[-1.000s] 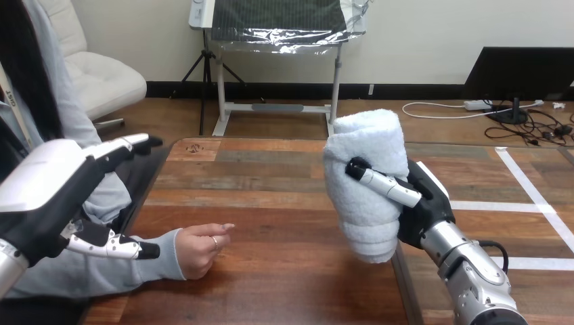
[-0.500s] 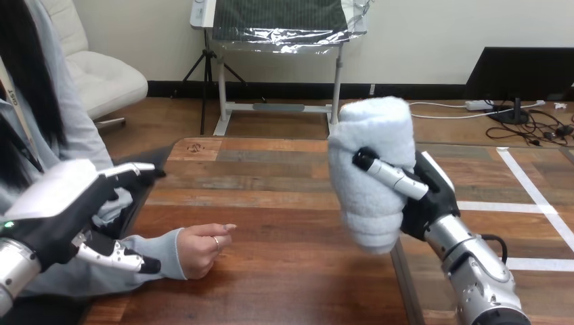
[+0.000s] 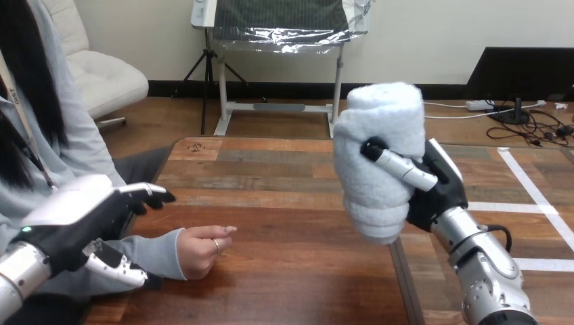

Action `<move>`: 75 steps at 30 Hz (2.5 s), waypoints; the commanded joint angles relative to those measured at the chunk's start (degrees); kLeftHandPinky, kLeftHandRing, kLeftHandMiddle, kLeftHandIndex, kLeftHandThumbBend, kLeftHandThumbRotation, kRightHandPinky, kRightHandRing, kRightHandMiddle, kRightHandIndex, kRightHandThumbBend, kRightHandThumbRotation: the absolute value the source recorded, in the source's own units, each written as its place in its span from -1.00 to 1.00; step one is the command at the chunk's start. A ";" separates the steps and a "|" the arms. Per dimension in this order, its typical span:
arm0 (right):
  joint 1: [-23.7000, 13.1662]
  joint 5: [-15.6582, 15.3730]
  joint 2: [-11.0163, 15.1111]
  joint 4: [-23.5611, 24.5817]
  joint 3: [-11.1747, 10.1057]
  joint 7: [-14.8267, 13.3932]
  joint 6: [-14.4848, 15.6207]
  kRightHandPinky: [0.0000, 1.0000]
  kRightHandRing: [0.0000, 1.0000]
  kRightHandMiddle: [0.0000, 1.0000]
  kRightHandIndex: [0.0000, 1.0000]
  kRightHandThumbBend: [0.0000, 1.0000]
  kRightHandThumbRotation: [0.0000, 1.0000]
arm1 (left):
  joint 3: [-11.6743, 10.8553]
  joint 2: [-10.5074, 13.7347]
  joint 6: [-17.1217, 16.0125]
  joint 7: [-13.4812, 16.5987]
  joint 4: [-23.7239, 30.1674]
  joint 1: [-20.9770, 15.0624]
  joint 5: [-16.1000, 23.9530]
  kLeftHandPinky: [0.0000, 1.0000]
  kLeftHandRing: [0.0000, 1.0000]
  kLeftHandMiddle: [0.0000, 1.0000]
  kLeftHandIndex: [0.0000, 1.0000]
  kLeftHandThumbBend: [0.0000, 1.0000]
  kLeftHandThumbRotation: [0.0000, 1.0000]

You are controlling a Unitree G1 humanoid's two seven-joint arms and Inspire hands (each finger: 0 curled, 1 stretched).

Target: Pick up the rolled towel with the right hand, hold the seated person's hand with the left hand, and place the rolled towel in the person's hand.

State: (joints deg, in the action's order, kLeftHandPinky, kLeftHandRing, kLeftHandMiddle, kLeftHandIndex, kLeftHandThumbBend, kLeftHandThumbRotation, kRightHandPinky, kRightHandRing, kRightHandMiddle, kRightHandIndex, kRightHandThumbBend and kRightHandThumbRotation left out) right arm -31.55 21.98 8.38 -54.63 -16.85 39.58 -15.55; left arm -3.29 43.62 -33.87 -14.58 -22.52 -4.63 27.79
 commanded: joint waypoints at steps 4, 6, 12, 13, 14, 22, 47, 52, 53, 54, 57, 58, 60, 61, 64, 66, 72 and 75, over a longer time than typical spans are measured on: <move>-0.26 3.61 -0.23 8.97 -0.99 2.02 1.88 -0.65 -0.53 -0.31 -0.21 0.18 -1.00 | 3.26 2.08 -2.72 1.03 -5.55 -6.92 1.46 0.34 0.48 0.56 0.59 1.00 -0.48; 0.37 3.89 -0.12 10.46 -0.79 2.26 2.38 -0.66 -0.54 -0.32 -0.21 0.17 -1.00 | 3.95 1.96 -3.19 1.04 -7.15 -7.68 1.68 0.33 0.47 0.56 0.59 1.00 -0.47; 2.14 4.59 -0.11 14.65 -0.39 1.60 4.26 -0.70 -0.58 -0.33 -0.22 0.19 -1.00 | 5.84 1.80 -3.76 1.55 -10.44 -9.44 2.96 0.31 0.45 0.54 0.58 1.00 -0.43; 2.38 4.67 -0.12 15.22 -0.35 1.45 4.54 -0.70 -0.58 -0.33 -0.22 0.20 -1.00 | 6.12 1.81 -3.63 1.50 -10.69 -9.62 3.07 0.30 0.45 0.55 0.59 1.00 -0.40; 2.78 4.80 -0.11 16.07 -0.28 1.46 4.84 -0.71 -0.58 -0.33 -0.23 0.20 -1.00 | 6.53 1.69 -3.64 1.64 -11.24 -9.87 3.32 0.30 0.45 0.55 0.59 1.00 -0.39; 4.90 6.01 -0.02 20.61 -0.09 1.66 7.56 -0.73 -0.60 -0.32 -0.24 0.19 -1.00 | 8.67 1.18 -4.60 2.99 -14.61 -11.44 4.68 0.29 0.45 0.54 0.58 1.00 -0.34; 13.56 9.99 0.71 36.72 0.53 2.62 15.08 -0.76 -0.62 -0.33 -0.23 0.23 -1.00 | 14.35 -0.36 -4.82 5.11 -23.06 -14.80 5.80 0.28 0.39 0.45 0.49 1.00 -0.53; 14.85 10.66 0.90 39.12 0.53 2.38 16.28 -0.76 -0.63 -0.34 -0.23 0.24 -1.00 | 14.65 -0.75 -4.86 5.31 -23.51 -14.79 5.28 0.23 0.34 0.41 0.43 1.00 -0.65; 15.28 10.99 0.96 39.92 0.53 2.29 16.77 -0.76 -0.63 -0.34 -0.23 0.23 -1.00 | 14.73 -0.88 -4.96 5.40 -23.70 -14.82 5.24 0.22 0.33 0.40 0.43 1.00 -0.66; 15.57 11.21 1.01 40.47 0.54 2.20 17.11 -0.76 -0.63 -0.34 -0.23 0.22 -1.00 | 14.79 -0.95 -5.02 5.47 -23.84 -14.84 5.22 0.20 0.31 0.39 0.41 1.00 -0.69; 16.35 12.04 1.22 41.90 0.47 2.13 18.28 -0.76 -0.63 -0.34 -0.23 0.20 -1.00 | 15.03 -1.24 -5.26 5.71 -24.32 -14.92 5.15 0.16 0.27 0.35 0.37 1.00 -0.73; 16.51 12.23 1.27 42.21 0.45 2.11 18.57 -0.76 -0.62 -0.34 -0.23 0.18 -1.00 | 15.09 -1.30 -5.32 5.76 -24.44 -14.94 5.14 0.13 0.24 0.33 0.35 1.00 -0.76; 16.95 12.62 1.41 43.01 0.37 2.03 19.17 -0.76 -0.62 -0.34 -0.23 0.17 -1.00 | 15.30 -1.57 -5.69 5.80 -25.10 -15.14 5.03 0.11 0.22 0.31 0.32 1.00 -0.78; 17.09 12.72 1.44 43.27 0.36 1.98 19.37 -0.76 -0.62 -0.33 -0.23 0.16 -1.00 | 15.37 -1.63 -5.81 5.82 -25.31 -15.21 4.99 0.10 0.21 0.30 0.31 1.00 -0.80; 17.51 12.88 1.53 43.94 0.31 1.85 19.73 -0.76 -0.62 -0.33 -0.23 0.14 -1.00 | 15.65 -1.97 -6.46 5.70 -26.24 -15.52 4.60 0.08 0.18 0.27 0.27 1.00 -0.85; 17.65 12.87 1.67 44.04 0.29 1.89 19.84 -0.76 -0.62 -0.33 -0.23 0.13 -1.00 | 15.76 -2.29 -7.27 5.35 -27.04 -15.77 4.01 0.06 0.15 0.24 0.24 1.00 -0.89; 17.62 12.59 1.90 43.59 0.28 1.91 19.97 -0.76 -0.61 -0.34 -0.22 0.14 -1.00 | 16.18 -2.74 -8.92 5.17 -27.82 -16.19 3.75 0.01 0.05 0.12 0.11 0.95 -0.98; 17.39 12.27 2.03 42.87 0.32 2.10 19.76 -0.76 -0.61 -0.35 -0.22 0.16 -1.00 | 16.30 -2.97 -10.55 6.01 -28.29 -16.34 3.83 -0.04 -0.01 0.06 0.05 0.93 -0.99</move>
State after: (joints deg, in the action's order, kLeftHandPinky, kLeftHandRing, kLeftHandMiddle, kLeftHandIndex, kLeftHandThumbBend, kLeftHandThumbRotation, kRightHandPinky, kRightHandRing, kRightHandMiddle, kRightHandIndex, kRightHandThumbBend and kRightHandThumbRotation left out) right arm -11.14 33.20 9.32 -13.94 -16.08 41.54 4.58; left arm 10.97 42.25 -42.32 -9.54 -49.20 -18.67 31.53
